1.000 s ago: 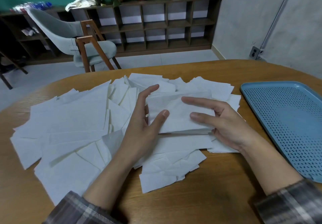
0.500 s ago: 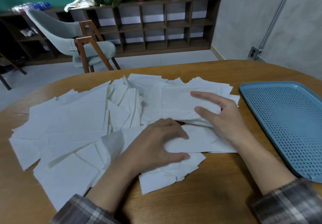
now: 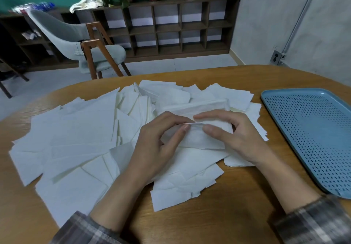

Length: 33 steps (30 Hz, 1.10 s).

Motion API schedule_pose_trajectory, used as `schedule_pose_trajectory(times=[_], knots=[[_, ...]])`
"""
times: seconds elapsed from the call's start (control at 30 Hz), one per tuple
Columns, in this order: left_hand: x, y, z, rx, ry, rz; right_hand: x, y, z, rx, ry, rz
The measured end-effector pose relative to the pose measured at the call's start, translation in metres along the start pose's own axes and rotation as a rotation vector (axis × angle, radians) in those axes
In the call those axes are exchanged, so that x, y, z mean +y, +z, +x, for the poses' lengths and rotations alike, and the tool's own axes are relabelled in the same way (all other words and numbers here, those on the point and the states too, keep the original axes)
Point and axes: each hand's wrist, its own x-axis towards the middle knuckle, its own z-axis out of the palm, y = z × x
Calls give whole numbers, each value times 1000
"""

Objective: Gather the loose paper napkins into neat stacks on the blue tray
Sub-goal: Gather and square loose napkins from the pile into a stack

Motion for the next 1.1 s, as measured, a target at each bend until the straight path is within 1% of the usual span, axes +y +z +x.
schedule_pose_trajectory(times=[0.13, 0.27, 0.33, 0.43, 0.53, 0.67, 0.93, 1.03, 1.1], knots=[[-1, -1, 0, 83, -62, -37, -2, 2, -3, -31, 43, 148], [2, -1, 0, 139, -191, -113, -2, 6, 0, 90, 43, 108], [2, -3, 2, 165, -250, -140, -2, 5, 1, 104, 53, 115], [2, -5, 3, 221, -314, -182, -6, 4, -1, 42, 57, 197], [4, -6, 4, 247, -356, -205, -6, 6, -2, -6, 44, 199], [6, -5, 4, 252, -377, -215, -6, 7, -2, -27, 39, 181], [6, -2, 3, 278, -323, -163, -7, 11, -1, -13, 34, 190], [6, 0, 3, 330, -322, -113, -6, 8, 1, 31, 30, 339], [7, -3, 5, 307, -398, -168, -6, 3, 2, 60, 27, 461]])
